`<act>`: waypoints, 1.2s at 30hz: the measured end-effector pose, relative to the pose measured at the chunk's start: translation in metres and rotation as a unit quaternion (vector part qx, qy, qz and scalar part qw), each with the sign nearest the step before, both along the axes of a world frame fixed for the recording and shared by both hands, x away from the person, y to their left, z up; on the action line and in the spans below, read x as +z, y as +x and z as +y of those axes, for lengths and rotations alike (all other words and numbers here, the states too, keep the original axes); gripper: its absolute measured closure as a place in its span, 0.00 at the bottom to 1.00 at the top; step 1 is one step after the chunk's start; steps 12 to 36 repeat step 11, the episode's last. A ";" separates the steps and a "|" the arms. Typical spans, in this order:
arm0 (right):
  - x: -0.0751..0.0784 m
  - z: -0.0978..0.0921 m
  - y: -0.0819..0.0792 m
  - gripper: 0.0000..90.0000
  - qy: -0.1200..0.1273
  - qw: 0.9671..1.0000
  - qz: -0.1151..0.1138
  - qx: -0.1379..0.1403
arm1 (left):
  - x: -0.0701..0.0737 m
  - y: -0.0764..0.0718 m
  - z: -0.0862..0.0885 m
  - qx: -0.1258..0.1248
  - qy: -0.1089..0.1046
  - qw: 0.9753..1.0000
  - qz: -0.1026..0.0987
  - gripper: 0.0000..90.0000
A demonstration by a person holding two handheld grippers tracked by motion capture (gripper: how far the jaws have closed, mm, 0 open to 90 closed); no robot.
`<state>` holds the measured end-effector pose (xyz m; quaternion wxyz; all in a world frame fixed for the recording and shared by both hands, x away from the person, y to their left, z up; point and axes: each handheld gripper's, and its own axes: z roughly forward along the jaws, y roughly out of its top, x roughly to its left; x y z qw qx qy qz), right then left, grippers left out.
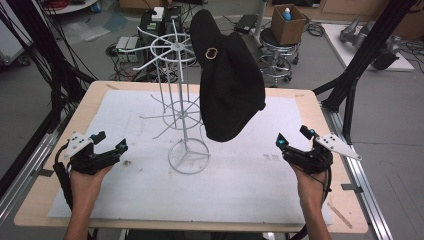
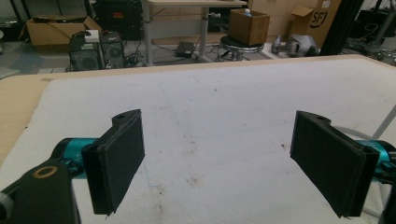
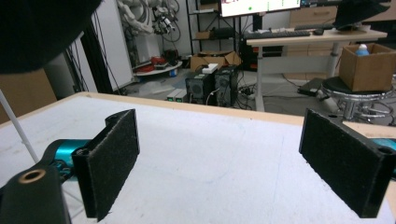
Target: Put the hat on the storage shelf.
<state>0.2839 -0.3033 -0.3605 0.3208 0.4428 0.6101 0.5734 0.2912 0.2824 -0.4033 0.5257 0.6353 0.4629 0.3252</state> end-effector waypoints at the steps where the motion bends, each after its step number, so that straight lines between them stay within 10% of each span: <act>1: -0.002 0.000 0.000 0.13 -0.002 1.000 0.001 -0.002 | 0.000 0.000 0.000 0.001 0.000 1.000 0.000 0.20; 36: -0.007 0.000 -0.003 0.13 -0.001 1.000 0.006 0.001 | 0.000 0.001 -0.001 0.000 0.002 1.000 0.000 0.20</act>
